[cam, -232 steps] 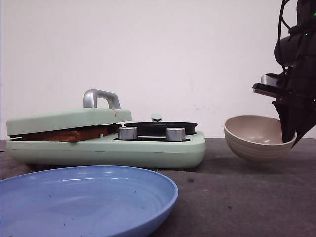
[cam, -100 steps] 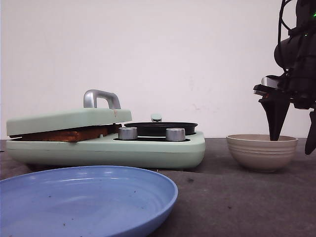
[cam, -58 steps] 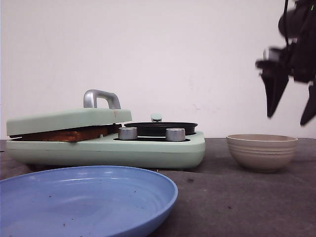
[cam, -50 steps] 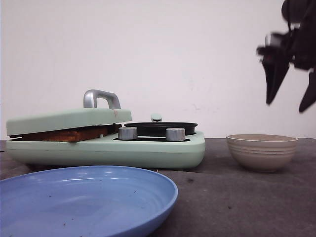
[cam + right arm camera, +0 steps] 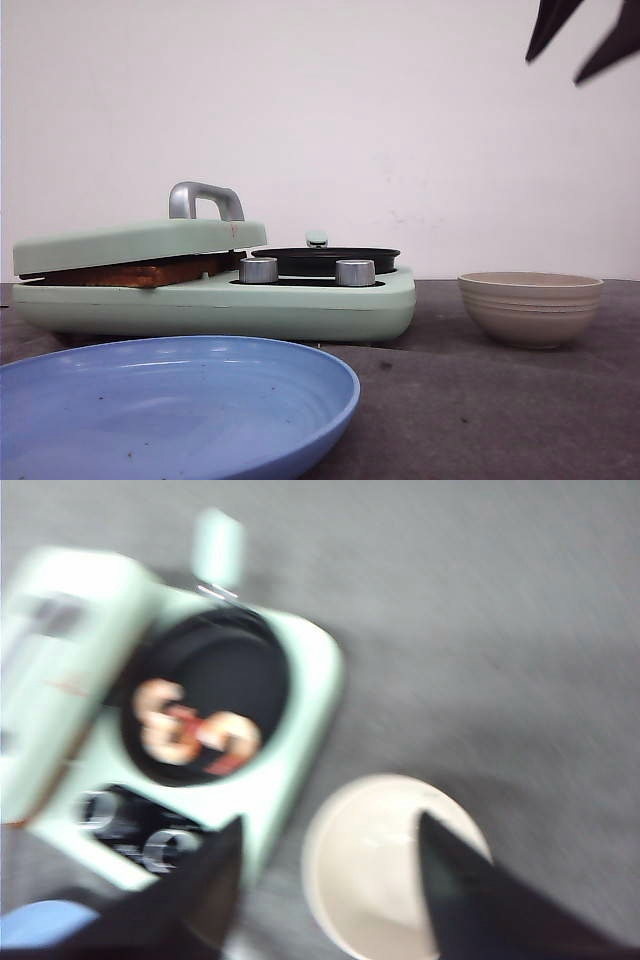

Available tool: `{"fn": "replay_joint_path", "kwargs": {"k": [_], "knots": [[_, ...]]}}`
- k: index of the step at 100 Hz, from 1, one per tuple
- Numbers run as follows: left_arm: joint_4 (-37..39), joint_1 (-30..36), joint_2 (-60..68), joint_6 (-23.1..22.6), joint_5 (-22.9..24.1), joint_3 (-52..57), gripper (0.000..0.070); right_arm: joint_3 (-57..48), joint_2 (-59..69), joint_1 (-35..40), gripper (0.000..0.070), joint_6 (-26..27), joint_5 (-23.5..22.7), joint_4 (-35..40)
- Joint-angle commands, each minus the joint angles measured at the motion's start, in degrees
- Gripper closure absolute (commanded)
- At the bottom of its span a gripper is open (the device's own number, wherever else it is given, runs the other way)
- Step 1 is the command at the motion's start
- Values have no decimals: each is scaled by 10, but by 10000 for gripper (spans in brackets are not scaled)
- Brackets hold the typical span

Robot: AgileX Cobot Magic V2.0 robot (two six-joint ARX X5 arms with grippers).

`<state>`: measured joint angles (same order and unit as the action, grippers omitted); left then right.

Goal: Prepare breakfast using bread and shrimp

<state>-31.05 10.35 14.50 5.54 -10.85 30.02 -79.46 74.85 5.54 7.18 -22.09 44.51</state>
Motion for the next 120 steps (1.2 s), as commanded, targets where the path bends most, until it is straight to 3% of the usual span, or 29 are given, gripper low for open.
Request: {"fn": "replay_joint_path", "kwargs": {"k": [1, 8, 11, 17, 25, 26, 75, 108, 120], "knots": [[8, 0, 0, 9, -3, 5, 230, -13, -8, 13, 569, -12, -3, -8], [9, 0, 0, 20, -3, 5, 239, -13, -25, 31, 641, -22, -3, -12], [9, 0, 0, 24, -3, 5, 273, -12, -31, 38, 671, -24, -3, -13], [9, 0, 0, 31, -3, 5, 430, -12, -45, 53, 695, -26, 0, -21], [9, 0, 0, 31, -3, 5, 693, -12, -64, 72, 695, -37, 0, -35], [9, 0, 0, 31, -3, 5, 700, -12, -66, 74, 695, -37, 1, -37], [58, 1, 0, 101, -33, 6, 689, 31, -171, 142, 695, -71, 2, -81], [66, 2, 0, 76, -31, 5, 690, 239, -302, 200, 695, -71, 16, -223], [109, 2, 0, 118, -49, -9, 690, 336, -340, 223, 695, -46, 34, -269]]}}
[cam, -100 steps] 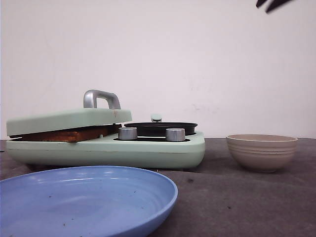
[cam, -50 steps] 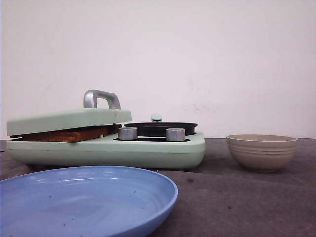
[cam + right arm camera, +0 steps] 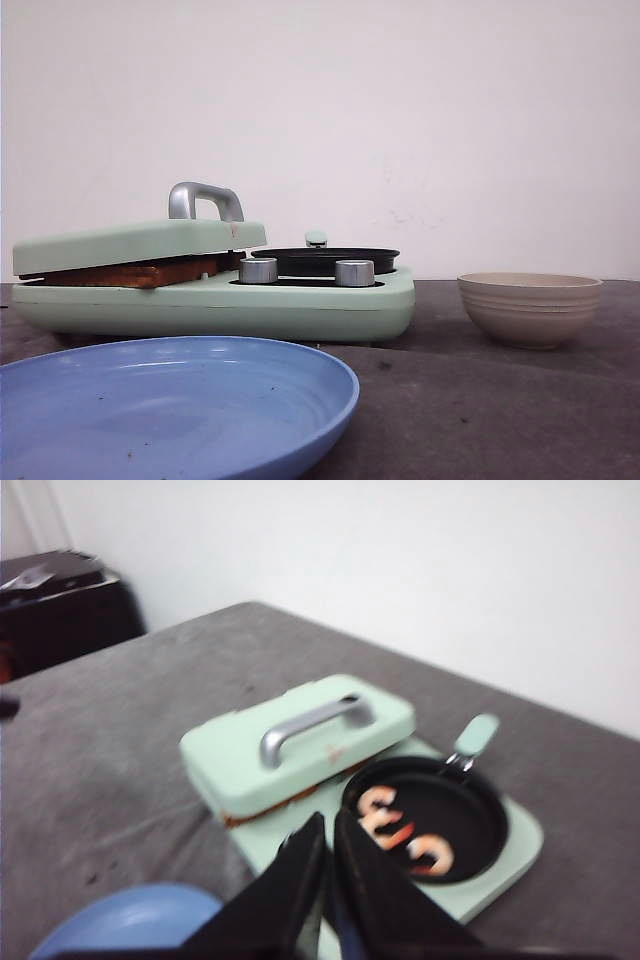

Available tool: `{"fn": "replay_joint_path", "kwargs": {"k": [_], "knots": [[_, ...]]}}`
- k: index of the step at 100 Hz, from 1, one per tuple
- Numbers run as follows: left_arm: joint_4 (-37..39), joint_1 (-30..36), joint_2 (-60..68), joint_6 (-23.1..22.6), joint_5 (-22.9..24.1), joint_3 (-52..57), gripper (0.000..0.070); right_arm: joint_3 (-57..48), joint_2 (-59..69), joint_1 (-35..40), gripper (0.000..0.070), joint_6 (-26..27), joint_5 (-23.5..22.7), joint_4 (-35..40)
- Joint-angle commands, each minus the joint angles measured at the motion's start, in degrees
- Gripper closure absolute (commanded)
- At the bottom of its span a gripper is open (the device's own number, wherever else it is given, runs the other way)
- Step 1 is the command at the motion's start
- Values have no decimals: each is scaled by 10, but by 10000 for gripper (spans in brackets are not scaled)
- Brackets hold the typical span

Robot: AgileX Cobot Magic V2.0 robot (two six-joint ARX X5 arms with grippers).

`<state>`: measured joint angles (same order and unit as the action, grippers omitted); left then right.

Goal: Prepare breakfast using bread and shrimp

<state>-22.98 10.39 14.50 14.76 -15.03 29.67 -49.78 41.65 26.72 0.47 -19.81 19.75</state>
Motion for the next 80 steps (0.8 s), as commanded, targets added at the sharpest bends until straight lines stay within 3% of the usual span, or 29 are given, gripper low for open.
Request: {"fn": "replay_joint_path", "kwargs": {"k": [1, 35, 55, 80], "knots": [[31, 2, 0, 28, -7, -7, 690, 43, -9, 12, 695, 22, 13, -23], [52, 5, -46, 14, 2, -59, 690, 277, -132, 54, 695, 90, 80, -168], [40, 5, -114, 17, 30, -78, 690, 347, -194, 56, 694, 92, 90, -170], [-29, 5, -143, 35, 56, -78, 690, 365, -214, 56, 694, 92, 94, -155]]}}
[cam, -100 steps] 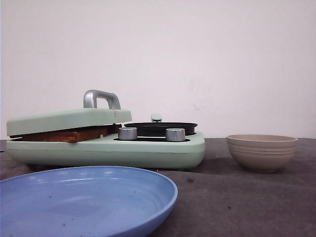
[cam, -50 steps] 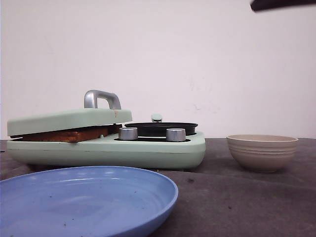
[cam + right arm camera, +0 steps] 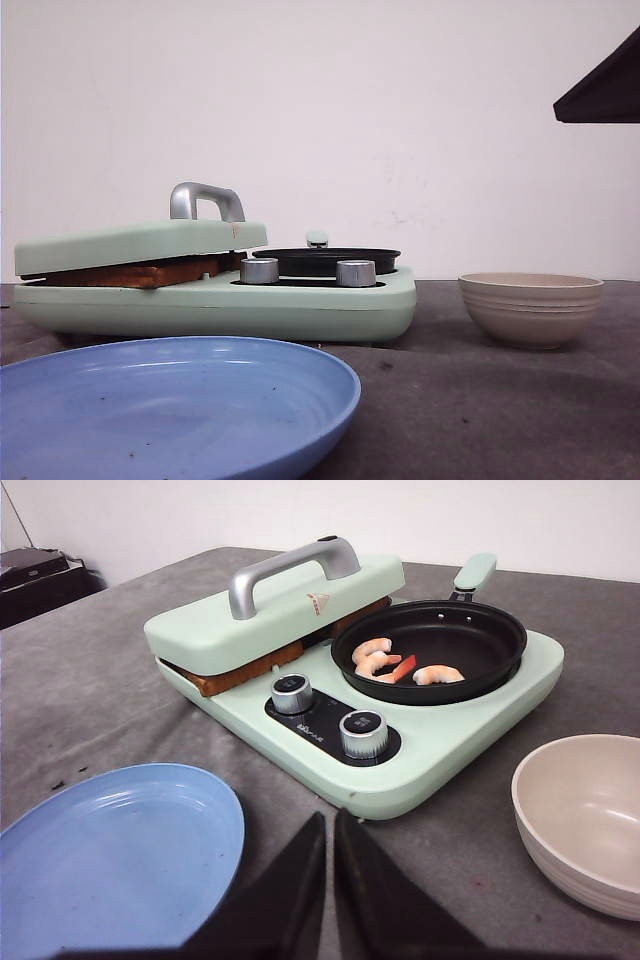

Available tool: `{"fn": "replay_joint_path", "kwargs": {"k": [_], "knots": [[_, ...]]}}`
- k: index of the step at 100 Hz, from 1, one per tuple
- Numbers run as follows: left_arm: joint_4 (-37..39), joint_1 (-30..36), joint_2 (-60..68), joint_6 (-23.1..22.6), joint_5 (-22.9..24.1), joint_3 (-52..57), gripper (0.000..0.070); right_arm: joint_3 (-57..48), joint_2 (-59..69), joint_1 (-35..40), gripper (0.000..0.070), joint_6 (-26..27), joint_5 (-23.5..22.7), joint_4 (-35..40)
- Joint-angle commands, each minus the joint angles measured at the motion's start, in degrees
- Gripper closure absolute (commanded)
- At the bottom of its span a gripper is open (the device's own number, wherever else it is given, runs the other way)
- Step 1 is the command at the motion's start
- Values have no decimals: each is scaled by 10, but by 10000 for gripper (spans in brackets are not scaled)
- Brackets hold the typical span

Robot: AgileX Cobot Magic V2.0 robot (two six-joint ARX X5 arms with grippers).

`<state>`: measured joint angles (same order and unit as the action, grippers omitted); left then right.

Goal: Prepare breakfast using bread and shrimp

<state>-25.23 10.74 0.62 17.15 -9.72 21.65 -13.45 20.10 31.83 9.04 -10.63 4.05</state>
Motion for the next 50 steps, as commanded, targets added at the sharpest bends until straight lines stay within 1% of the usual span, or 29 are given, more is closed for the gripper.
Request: {"fn": "replay_joint_path", "kwargs": {"k": [1, 8, 19, 50], "knots": [[-9, 1, -4, 13, 3, 2, 690, 1, 1, 4, 694, 7, 2, 3], [-20, 1, -4, 29, 3, 2, 690, 1, 1, 4, 694, 17, 1, 12], [-36, 1, -4, 83, 1, 2, 689, 1, 0, 4, 694, 21, 0, 25], [-35, 1, -4, 84, 2, 2, 689, 1, 0, 4, 694, 21, 2, 17]]}}
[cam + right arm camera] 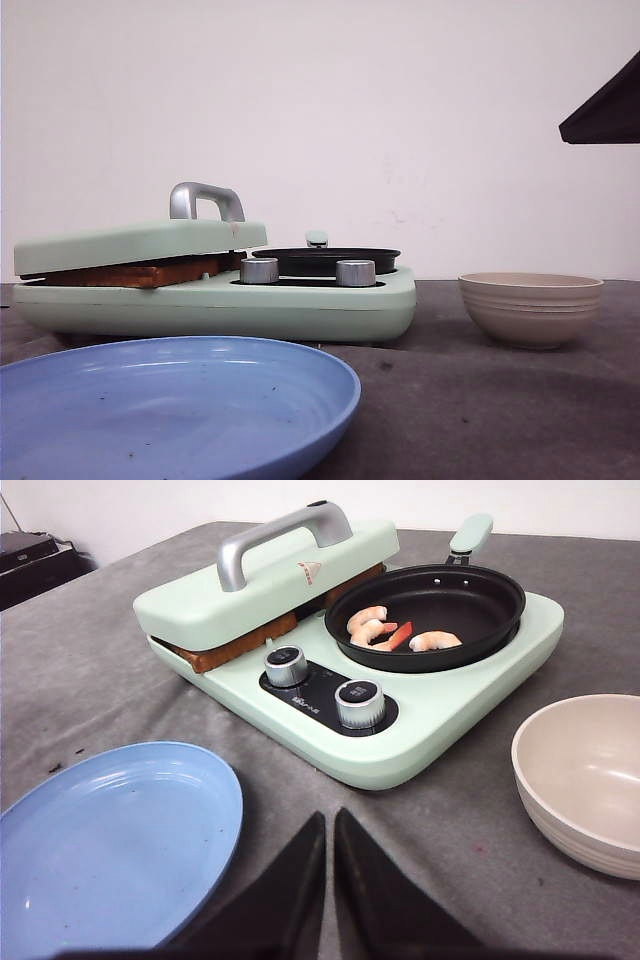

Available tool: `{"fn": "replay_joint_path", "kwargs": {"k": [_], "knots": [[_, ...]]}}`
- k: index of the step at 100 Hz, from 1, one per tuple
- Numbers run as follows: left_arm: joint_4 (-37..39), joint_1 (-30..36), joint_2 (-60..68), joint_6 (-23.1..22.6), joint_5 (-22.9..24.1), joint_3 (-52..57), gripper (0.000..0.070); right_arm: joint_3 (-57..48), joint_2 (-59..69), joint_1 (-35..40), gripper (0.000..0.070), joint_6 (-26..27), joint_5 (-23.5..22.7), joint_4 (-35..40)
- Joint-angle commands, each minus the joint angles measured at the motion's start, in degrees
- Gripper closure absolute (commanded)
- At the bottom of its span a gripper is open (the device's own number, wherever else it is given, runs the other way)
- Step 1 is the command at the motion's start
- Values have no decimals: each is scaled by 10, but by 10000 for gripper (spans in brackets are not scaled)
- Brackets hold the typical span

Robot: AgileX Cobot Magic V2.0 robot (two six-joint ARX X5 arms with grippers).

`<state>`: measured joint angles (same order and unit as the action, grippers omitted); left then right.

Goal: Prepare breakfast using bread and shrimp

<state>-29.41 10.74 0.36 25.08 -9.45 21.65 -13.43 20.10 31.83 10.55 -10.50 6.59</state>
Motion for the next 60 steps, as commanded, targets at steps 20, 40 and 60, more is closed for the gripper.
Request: {"fn": "replay_joint_path", "kwargs": {"k": [20, 40, 60], "knots": [[7, 1, -2, 5, 0, 2, 689, 0, 0, 4, 694, 6, 0, -8], [5, 1, -1, 5, 0, 2, 689, 0, 0, 4, 694, 6, 0, -8], [3, -1, -2, -70, 27, -4, 689, 0, 0, 4, 694, 6, 0, -8]]}}
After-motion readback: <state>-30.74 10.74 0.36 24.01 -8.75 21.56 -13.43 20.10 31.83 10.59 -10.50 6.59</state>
